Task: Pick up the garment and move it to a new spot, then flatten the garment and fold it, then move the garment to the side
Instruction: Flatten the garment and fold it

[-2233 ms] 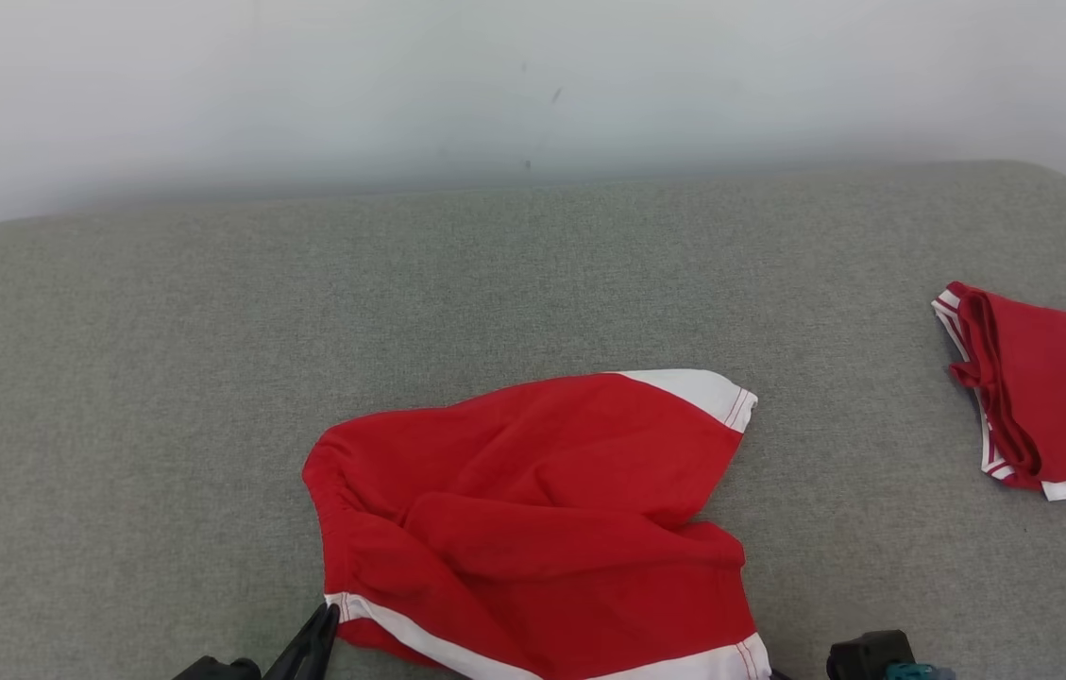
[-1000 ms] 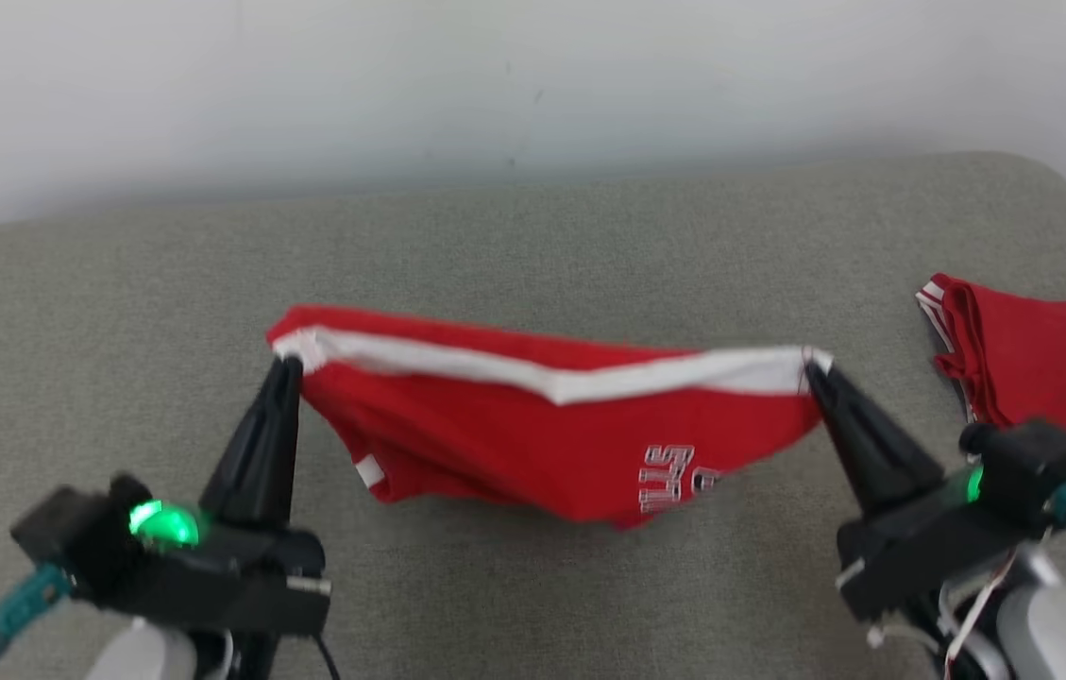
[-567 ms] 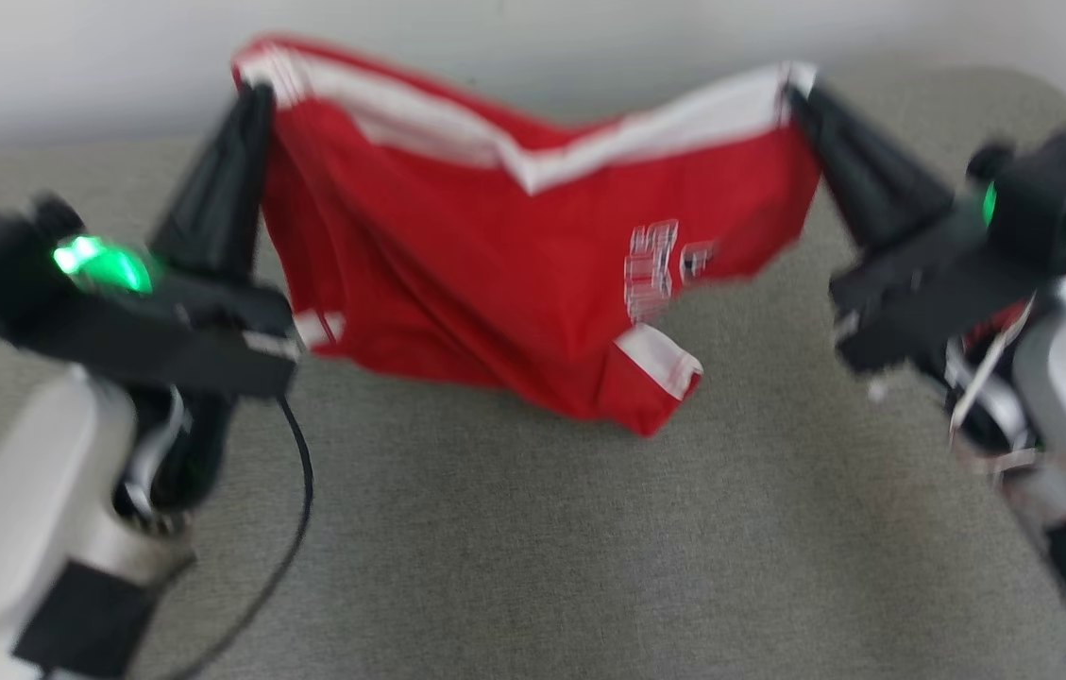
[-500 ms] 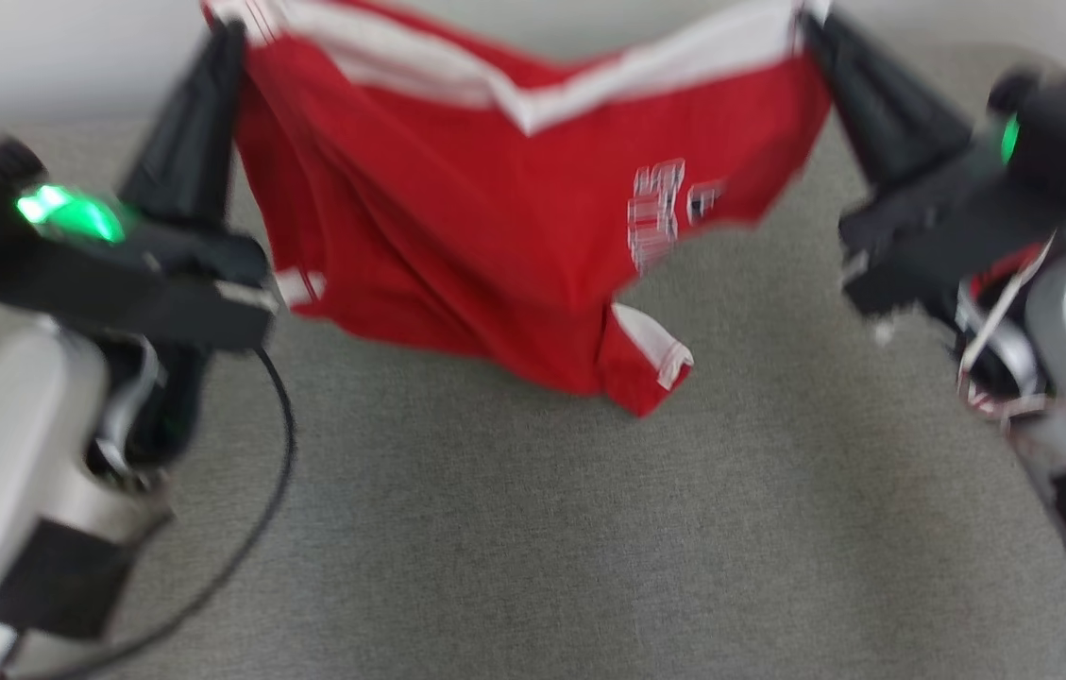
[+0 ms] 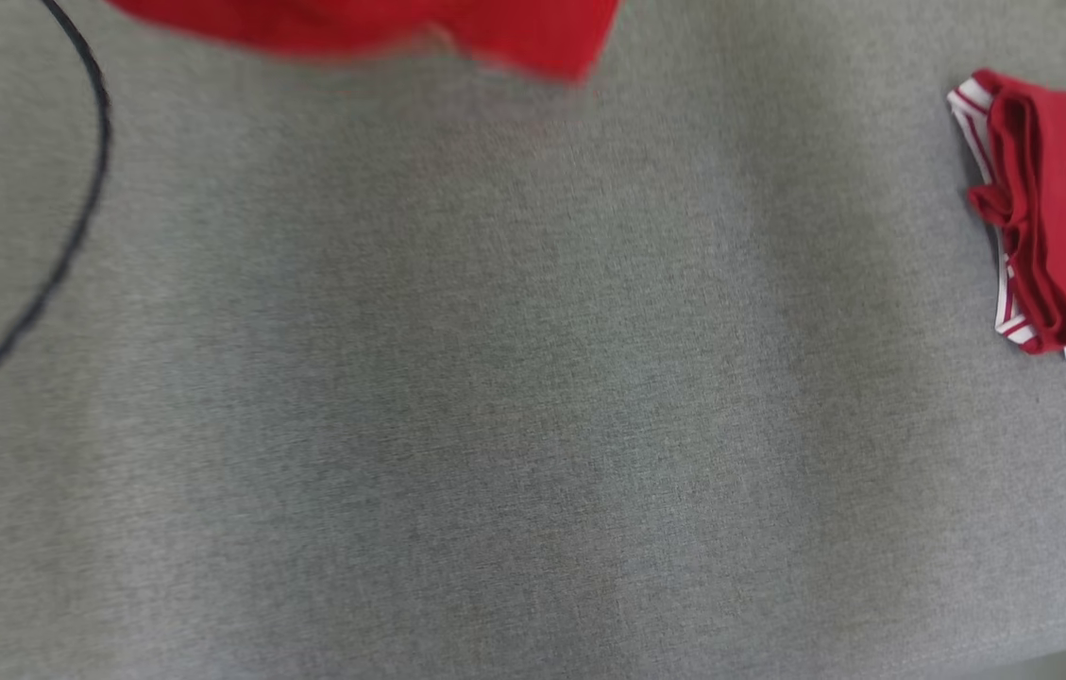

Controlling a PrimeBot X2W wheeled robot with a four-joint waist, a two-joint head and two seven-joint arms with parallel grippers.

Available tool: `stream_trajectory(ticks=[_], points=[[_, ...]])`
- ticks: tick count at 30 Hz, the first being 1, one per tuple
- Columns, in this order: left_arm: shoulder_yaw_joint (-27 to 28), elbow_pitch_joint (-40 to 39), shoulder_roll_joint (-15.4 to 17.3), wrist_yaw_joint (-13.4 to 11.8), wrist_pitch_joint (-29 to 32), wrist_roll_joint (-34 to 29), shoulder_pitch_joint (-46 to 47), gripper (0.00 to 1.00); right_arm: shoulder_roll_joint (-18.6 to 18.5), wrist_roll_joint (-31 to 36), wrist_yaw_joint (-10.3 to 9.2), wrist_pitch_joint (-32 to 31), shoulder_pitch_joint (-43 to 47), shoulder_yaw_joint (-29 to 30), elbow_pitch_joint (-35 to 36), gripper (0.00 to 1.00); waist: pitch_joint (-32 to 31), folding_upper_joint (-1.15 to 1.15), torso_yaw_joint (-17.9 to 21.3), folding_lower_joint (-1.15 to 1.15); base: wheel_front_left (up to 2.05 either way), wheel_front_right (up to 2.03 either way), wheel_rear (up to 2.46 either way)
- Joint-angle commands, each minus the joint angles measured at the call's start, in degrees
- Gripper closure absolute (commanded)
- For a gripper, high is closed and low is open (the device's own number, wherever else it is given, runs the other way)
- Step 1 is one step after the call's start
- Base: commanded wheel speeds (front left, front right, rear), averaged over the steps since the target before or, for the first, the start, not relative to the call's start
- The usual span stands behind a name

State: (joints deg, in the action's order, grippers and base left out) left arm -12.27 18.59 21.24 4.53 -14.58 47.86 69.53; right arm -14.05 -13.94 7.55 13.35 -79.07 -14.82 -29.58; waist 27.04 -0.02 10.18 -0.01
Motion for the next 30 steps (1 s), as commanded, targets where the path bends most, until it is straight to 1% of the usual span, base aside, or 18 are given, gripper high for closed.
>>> stream_trajectory(ticks=[1,2,4,5,6,8,10,11,14,16,19,26,30], points=[[1.4,0.2,-0.3,-0.3,-0.5,-1.3,2.0,1.00,0.8,3.6,-0.16,1.1,-1.4,1.6,-0.4,1.00,1.9,0.02,1.1,0.01,0.00,0.00,0.00],[2.2,0.1,-0.5,-0.2,-0.6,-1.8,2.9,1.00,1.3,5.7,-0.16,1.5,-2.0,2.8,-0.4,1.00,2.1,0.02,1.1,0.01,0.00,0.00,0.00],[6.4,-1.6,-2.1,0.1,-0.7,-1.8,4.5,1.00,2.0,10.1,-0.17,1.8,-3.1,5.5,1.3,1.00,2.6,0.02,1.0,0.01,0.00,0.00,0.00],[6.4,-1.6,-2.1,0.1,-0.7,-1.8,4.5,1.00,2.0,10.1,-0.17,1.8,-3.1,5.5,1.3,1.00,2.6,0.02,1.0,0.01,0.00,0.00,0.00],[9.1,-3.0,-3.5,0.3,-0.7,-1.8,5.0,1.00,2.1,12.5,-0.18,1.8,-3.6,7.3,3.9,1.00,3.1,0.02,0.9,0.01,0.00,0.00,0.00],[13.0,-3.9,-5.7,0.9,-0.7,-2.3,3.9,1.00,2.9,16.8,-0.20,1.7,-1.6,9.9,8.0,1.00,4.0,0.02,0.6,0.01,0.00,0.00,0.00],[13.5,-3.3,-6.7,1.8,-0.6,-3.8,1.6,1.00,3.4,19.9,-0.19,1.7,1.9,10.7,9.2,1.00,4.6,0.02,0.4,0.01,0.00,0.00,0.00],[13.3,-2.7,-7.2,2.2,-0.6,-4.3,0.4,1.00,3.5,21.0,-0.19,1.7,2.9,10.1,9.6,1.00,4.7,0.02,0.2,0.01,0.00,0.00,0.00],[13.6,-2.1,-8.2,2.8,-0.6,-4.6,-3.0,1.00,2.5,22.2,-0.19,1.8,5.3,9.1,9.4,1.00,5.1,0.02,0.0,0.01,0.00,0.00,0.00],[12.8,-1.4,-8.4,2.9,-0.6,-4.7,-5.7,1.00,1.7,21.8,-0.19,1.8,7.6,8.3,8.6,1.00,5.2,0.02,-0.2,0.01,0.00,0.00,0.00],[10.2,-1.9,-8.1,2.9,-0.6,-3.0,-10.1,1.00,0.7,20.5,-0.19,1.8,10.7,6.2,7.6,1.00,4.7,0.02,-0.4,0.01,0.00,0.00,0.00],[2.8,-4.5,-5.3,2.9,-0.6,2.4,-20.8,1.00,-3.8,15.4,-0.17,1.8,17.7,-0.3,6.7,1.00,1.6,0.02,-1.3,0.01,0.00,0.00,0.00],[-1.0,-5.1,-3.3,2.9,-0.6,6.0,-26.1,1.00,-5.9,11.3,-0.17,1.8,21.6,-4.2,4.6,1.00,-1.0,0.02,-1.6,0.01,0.00,0.00,0.00]])
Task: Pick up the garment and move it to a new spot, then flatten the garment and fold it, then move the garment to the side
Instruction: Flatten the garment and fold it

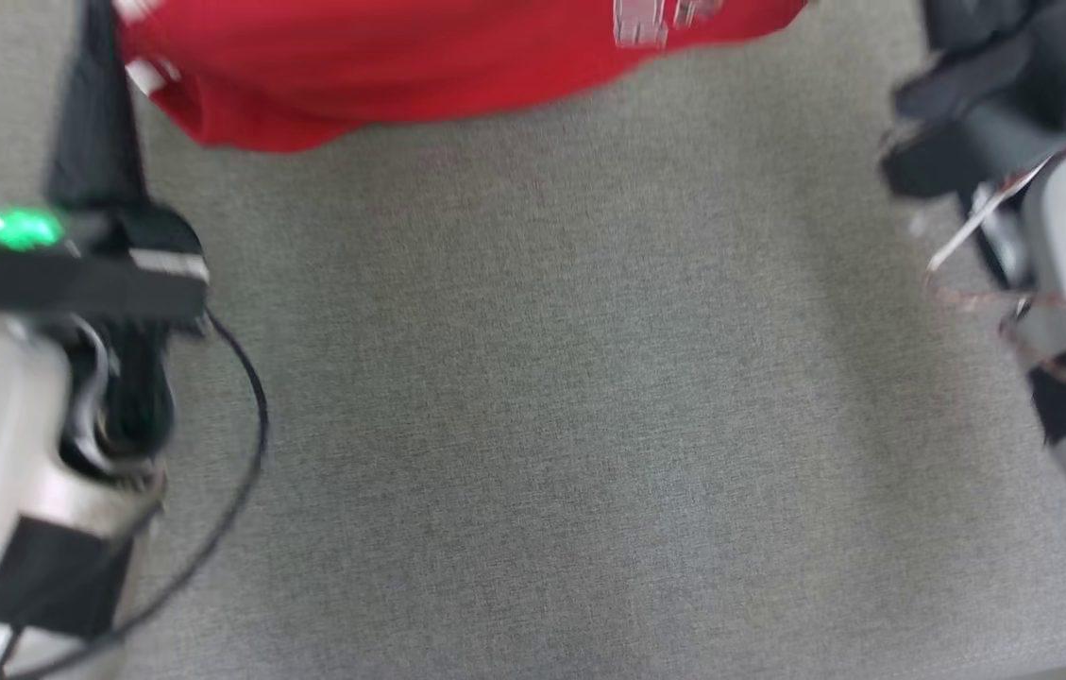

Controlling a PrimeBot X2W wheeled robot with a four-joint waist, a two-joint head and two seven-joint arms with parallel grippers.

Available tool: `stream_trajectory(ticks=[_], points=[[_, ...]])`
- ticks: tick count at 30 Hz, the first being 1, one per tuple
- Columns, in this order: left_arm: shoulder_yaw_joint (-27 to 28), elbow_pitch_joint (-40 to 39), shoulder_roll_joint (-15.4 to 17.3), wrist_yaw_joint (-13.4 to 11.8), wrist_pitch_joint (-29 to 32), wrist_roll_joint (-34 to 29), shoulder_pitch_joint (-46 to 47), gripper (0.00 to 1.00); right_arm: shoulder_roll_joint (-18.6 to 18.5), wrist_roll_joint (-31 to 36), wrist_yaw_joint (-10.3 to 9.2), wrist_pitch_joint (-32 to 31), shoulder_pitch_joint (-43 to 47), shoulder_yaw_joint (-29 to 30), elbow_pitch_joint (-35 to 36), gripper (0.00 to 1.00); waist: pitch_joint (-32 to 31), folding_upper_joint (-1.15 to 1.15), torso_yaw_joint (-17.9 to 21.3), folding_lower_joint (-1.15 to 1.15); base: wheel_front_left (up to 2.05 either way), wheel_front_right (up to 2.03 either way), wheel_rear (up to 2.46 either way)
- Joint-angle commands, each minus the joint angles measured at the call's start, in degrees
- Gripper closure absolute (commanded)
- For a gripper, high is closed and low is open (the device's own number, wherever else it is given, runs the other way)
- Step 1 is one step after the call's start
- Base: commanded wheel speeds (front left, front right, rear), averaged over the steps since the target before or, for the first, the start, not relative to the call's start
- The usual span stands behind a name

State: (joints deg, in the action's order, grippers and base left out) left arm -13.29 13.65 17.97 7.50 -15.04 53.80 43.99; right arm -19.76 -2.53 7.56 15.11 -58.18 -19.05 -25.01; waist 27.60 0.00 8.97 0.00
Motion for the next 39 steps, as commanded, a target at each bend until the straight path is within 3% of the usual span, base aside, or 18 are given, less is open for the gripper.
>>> stream_trajectory(ticks=[1,10,19,22,26,39], points=[[-1.0,-0.4,0.4,0.0,-0.2,1.1,-1.8,1.00,-0.6,-1.4,-0.18,-0.3,1.8,-1.1,-0.8,1.00,-2.2,0.00,-0.4,0.00,0.00,0.00,0.00],[-10.4,0.5,4.7,0.0,-0.2,6.9,-11.8,1.00,-5.9,-14.3,-0.18,-6.8,10.7,-11.2,-2.3,1.00,-8.9,0.00,-1.5,0.00,0.00,0.00,0.00],[-18.2,1.7,5.9,0.0,-0.2,11.9,-20.3,1.00,-14.8,-28.9,-0.18,-19.2,21.9,-18.0,6.3,1.00,-14.8,0.00,-2.3,0.00,0.00,0.00,0.00],[-19.1,2.2,6.1,0.0,-0.2,12.5,-22.1,1.00,-16.2,-32.2,-0.18,-22.1,24.7,-18.8,8.5,1.00,-16.0,0.00,-2.2,0.00,0.00,0.00,0.00],[-20.4,3.1,6.7,0.0,-0.2,14.1,-26.7,1.00,-20.1,-42.0,-0.18,-30.1,31.6,-20.2,14.3,1.00,-18.5,0.00,-1.9,0.00,0.00,0.00,0.00],[-27.3,2.5,11.0,0.0,0.4,16.6,-36.1,1.00,-25.9,-55.5,-0.17,-47.9,50.0,-16.4,23.3,1.00,-22.5,0.00,-2.1,0.00,0.00,0.00,0.00]])
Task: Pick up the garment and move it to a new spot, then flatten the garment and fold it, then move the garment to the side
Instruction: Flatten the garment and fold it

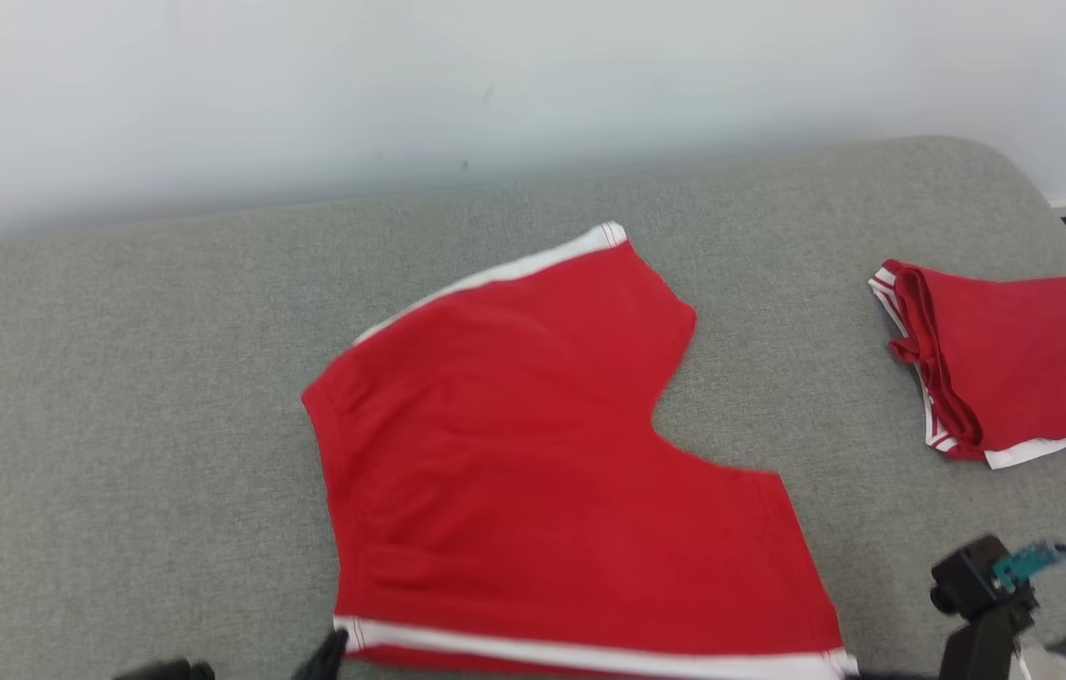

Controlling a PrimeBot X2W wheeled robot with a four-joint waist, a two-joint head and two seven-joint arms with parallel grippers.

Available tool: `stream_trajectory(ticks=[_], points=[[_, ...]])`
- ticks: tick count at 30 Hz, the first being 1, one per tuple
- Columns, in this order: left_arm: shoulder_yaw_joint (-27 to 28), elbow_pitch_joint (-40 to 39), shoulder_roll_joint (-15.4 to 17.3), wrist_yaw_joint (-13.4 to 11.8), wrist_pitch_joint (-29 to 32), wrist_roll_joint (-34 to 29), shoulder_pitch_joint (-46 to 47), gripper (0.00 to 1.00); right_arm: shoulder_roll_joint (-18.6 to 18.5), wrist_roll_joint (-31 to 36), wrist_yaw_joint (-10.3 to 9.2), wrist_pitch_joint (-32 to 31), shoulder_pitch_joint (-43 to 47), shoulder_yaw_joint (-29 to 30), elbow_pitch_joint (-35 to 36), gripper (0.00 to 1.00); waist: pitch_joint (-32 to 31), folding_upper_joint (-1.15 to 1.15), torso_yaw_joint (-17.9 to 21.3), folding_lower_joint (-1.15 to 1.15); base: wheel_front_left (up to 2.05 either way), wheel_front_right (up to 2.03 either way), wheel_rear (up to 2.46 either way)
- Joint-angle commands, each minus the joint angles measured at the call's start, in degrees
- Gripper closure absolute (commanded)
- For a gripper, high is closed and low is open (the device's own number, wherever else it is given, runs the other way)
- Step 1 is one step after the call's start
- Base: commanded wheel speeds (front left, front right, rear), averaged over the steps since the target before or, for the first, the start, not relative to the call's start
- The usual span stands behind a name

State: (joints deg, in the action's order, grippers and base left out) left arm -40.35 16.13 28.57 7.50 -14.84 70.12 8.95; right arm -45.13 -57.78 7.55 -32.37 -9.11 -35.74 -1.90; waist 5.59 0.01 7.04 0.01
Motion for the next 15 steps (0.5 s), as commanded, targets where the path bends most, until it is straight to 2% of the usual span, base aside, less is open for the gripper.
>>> stream_trajectory(ticks=[1,10,15], points=[[-0.9,-0.2,0.8,0.0,0.5,0.5,-1.5,1.00,-0.9,-0.9,-0.16,-1.5,2.1,0.9,0.8,1.00,-0.7,-0.01,-0.2,-0.01,0.00,0.00,0.00],[-4.6,-3.8,3.9,-0.1,1.6,2.5,-8.3,1.00,-1.1,-2.8,-0.17,-10.6,14.1,9.5,3.9,1.00,-2.6,-0.01,-0.9,-0.01,0.00,0.00,0.00],[-3.8,-5.5,3.9,-0.4,0.9,1.6,-8.9,1.00,1.3,1.6,-0.16,-9.9,16.8,15.7,7.5,1.00,-2.7,-0.01,-1.8,-0.01,0.00,0.00,0.00]])
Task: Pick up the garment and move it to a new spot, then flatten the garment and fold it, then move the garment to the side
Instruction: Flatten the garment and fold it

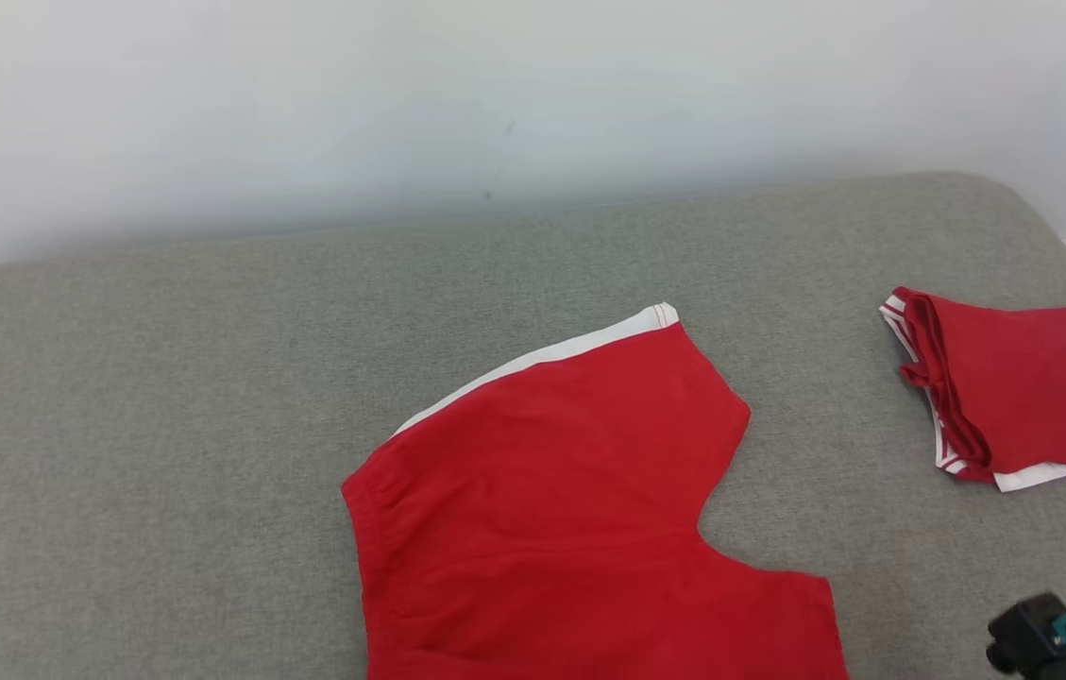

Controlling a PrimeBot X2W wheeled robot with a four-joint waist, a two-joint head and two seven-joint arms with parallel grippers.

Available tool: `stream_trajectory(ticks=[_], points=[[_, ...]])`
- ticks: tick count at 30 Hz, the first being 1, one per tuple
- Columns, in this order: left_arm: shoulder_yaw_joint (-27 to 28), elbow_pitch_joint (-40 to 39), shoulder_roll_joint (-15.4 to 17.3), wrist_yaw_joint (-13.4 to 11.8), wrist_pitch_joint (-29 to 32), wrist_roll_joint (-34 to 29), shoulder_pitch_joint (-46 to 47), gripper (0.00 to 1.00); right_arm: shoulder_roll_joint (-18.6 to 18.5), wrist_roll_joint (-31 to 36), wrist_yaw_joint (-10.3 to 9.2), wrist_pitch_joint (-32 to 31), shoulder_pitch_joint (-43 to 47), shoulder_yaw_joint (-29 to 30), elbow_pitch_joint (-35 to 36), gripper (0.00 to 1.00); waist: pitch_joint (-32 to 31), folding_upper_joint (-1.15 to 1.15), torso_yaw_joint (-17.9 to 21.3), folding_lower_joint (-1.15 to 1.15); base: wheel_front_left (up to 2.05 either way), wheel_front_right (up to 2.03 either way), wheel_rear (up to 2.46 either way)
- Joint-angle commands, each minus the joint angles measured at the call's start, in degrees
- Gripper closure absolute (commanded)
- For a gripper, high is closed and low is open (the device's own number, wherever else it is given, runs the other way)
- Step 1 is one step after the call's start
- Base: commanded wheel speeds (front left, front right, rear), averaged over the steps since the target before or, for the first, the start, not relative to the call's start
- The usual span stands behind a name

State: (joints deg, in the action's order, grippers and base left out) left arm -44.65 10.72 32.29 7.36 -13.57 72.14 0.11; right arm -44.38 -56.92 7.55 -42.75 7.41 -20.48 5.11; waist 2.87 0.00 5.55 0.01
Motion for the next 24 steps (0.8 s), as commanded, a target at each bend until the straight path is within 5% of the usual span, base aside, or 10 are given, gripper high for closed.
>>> stream_trajectory(ticks=[1,11,24], points=[[0.9,-0.4,-0.2,-0.3,-0.6,-0.6,0.3,1.00,1.3,2.0,-0.16,1.4,-0.2,1.4,1.5,1.00,0.1,0.00,-0.5,-0.01,0.00,0.00,0.00],[7.8,-1.2,-6.9,-1.3,-1.7,-7.4,5.3,1.00,5.8,10.9,-0.16,7.4,-12.0,1.1,1.3,1.00,2.3,0.00,-2.1,-0.01,0.00,0.00,0.00],[13.8,2.8,-17.2,-2.5,-1.6,-15.1,18.0,1.00,9.1,16.8,-0.16,18.8,-35.1,-3.6,-14.5,1.00,9.8,0.00,-7.2,-0.01,0.00,0.00,0.00]])
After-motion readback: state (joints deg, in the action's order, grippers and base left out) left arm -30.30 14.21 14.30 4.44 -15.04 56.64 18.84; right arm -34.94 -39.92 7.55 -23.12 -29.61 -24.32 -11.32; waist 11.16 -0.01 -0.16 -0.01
